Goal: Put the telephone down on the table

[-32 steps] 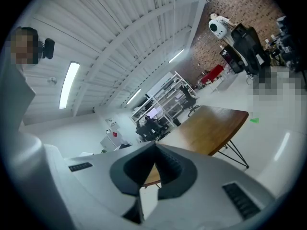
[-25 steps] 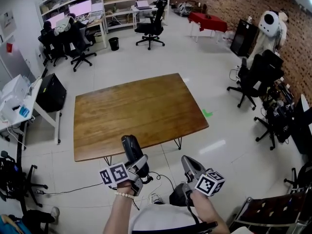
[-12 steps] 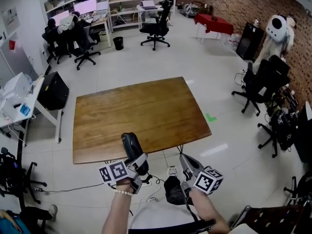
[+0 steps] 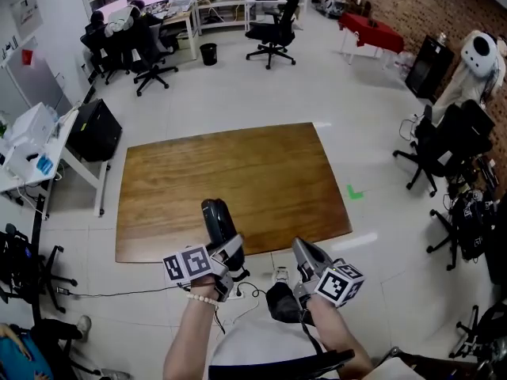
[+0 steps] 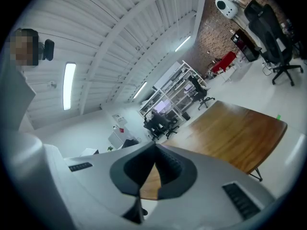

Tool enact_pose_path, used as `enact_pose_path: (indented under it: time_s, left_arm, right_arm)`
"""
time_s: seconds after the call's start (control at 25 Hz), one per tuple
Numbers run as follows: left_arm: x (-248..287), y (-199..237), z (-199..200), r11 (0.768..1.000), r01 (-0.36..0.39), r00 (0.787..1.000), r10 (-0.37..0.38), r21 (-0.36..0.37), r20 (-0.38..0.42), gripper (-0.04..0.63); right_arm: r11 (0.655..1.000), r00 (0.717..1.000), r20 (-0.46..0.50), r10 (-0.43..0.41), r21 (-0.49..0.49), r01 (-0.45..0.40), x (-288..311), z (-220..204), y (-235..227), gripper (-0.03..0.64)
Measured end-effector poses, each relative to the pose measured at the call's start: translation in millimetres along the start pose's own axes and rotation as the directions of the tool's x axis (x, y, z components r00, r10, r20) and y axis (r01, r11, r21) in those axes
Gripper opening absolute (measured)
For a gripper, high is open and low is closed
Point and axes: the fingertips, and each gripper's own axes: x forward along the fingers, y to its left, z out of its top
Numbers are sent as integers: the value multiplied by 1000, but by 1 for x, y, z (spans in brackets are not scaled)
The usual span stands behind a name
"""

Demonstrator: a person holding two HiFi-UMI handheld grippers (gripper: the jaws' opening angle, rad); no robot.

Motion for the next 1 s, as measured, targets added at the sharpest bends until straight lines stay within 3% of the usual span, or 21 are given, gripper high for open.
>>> enact_pose_path:
  time_s: [0.56,1.0]
  left_arm:
    - [55,15,28,997,-69,998,69,-16,-10,296]
    - [109,55,33,984,-176,981,175,0,-84,295]
  right_arm:
    - [999,999,-17,49,20,-48,54,45,-37,3]
    - [998,999,-32,45,53,-43,87,69,-79,3]
